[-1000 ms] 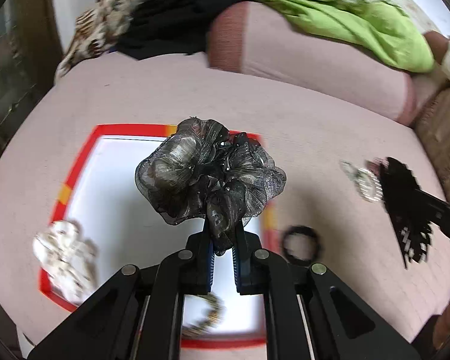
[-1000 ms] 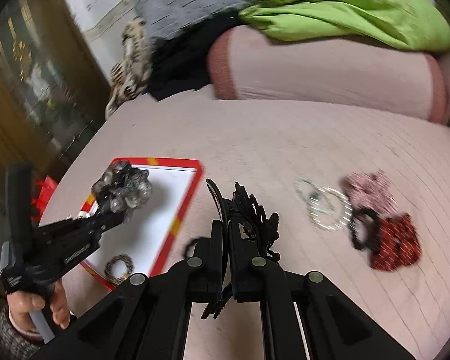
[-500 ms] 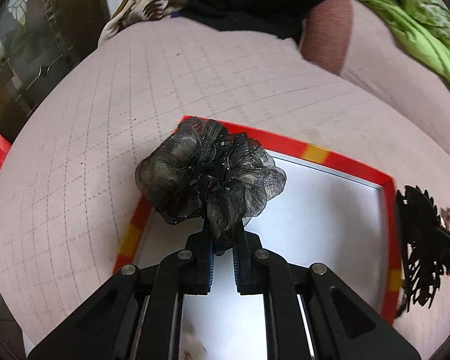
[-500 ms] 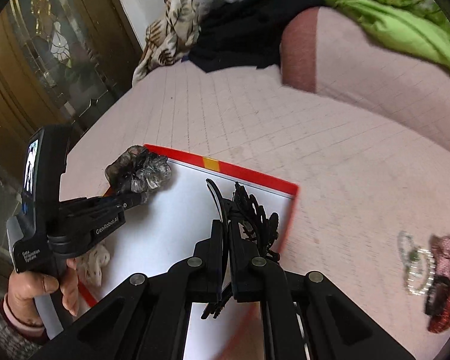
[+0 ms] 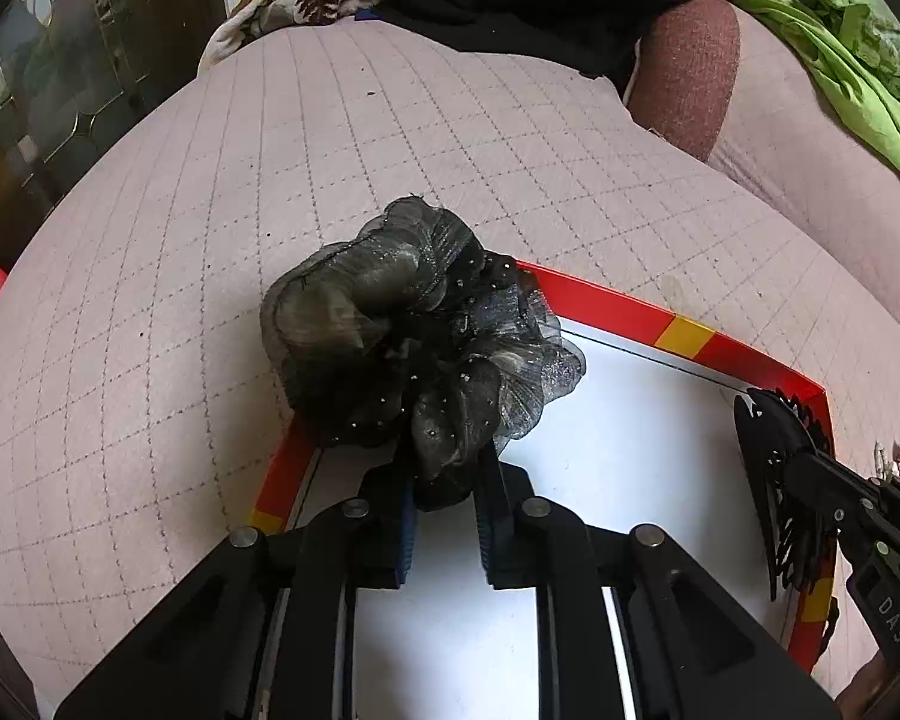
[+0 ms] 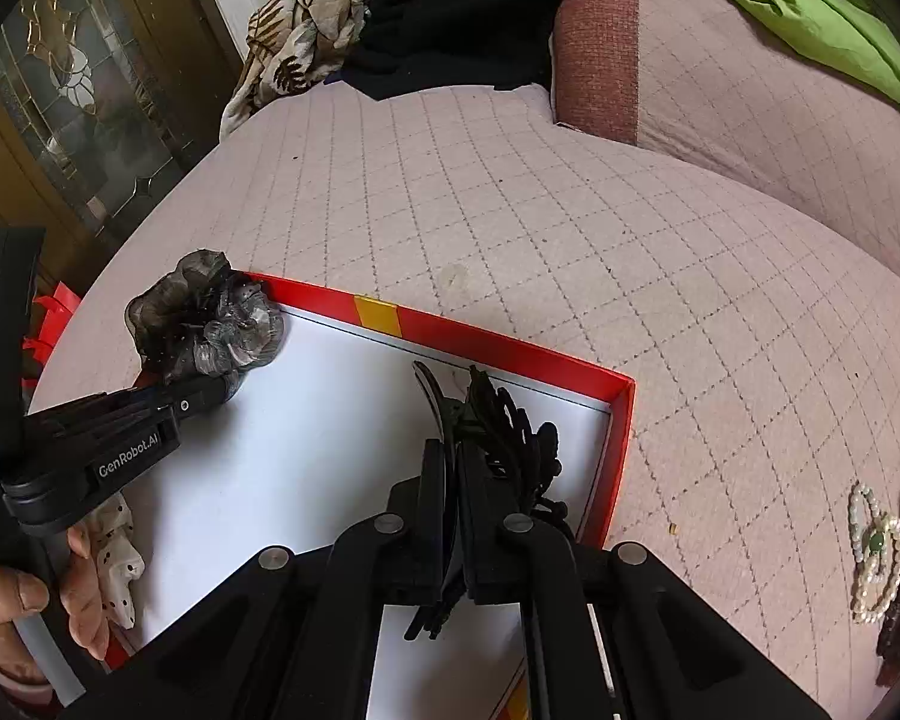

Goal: Organize jewelry
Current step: 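Carry scrunchie and claw clip into the tray and open both tools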

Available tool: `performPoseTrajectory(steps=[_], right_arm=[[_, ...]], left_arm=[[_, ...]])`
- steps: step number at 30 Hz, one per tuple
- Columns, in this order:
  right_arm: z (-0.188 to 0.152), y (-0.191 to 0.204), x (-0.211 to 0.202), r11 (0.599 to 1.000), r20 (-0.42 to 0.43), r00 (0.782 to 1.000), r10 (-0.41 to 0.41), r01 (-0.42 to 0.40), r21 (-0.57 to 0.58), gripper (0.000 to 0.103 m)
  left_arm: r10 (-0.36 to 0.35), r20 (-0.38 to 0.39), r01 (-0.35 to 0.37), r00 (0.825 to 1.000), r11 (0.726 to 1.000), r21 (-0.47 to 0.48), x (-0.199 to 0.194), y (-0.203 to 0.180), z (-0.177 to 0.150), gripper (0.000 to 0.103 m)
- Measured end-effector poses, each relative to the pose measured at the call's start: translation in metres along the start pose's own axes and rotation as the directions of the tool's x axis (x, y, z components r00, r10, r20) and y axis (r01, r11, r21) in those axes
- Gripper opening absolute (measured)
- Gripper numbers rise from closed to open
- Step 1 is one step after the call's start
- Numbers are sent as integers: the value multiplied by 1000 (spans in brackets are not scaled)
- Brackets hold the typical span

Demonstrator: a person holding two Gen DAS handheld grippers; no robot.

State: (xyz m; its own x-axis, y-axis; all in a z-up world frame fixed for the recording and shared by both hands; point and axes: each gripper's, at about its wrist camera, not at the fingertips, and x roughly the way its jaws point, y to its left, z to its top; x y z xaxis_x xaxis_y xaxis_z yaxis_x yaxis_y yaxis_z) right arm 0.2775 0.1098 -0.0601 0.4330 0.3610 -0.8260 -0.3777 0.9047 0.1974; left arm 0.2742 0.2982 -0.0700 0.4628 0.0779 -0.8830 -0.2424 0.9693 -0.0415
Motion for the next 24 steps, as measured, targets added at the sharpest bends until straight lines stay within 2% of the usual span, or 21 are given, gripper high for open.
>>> performPoseTrajectory(steps=[4,6,8,9,16,24], right_arm=[[1,2,-3,1000,8,1000,9,-9,-17,8],[1,3,-7,1000,20,1000,11,-10,-24,20],[2,4,-16,999,42,999,18,-17,-32,48],[2,5,-19,999,55,998,16,-14,-37,52],[-6,3,-56,999,95,995,14,-10,-39,53],[-57,-32,-109,999,118,993,-9,4,47,53]], left_arm=[[-3,-1,3,1000,1000,-3,-3,-2,0,31],[-17,7,17,1000,1000,-14,-10,0,0,37],[-34,29,35,999,999,-33,-22,2,0,44],[-41,42,43,998,998,-41,-30,3,-1,46],[-36,98,41,995,998,-50,-74,1,-14,47],[-60,130,65,990,997,-32,-117,-18,-52,49]])
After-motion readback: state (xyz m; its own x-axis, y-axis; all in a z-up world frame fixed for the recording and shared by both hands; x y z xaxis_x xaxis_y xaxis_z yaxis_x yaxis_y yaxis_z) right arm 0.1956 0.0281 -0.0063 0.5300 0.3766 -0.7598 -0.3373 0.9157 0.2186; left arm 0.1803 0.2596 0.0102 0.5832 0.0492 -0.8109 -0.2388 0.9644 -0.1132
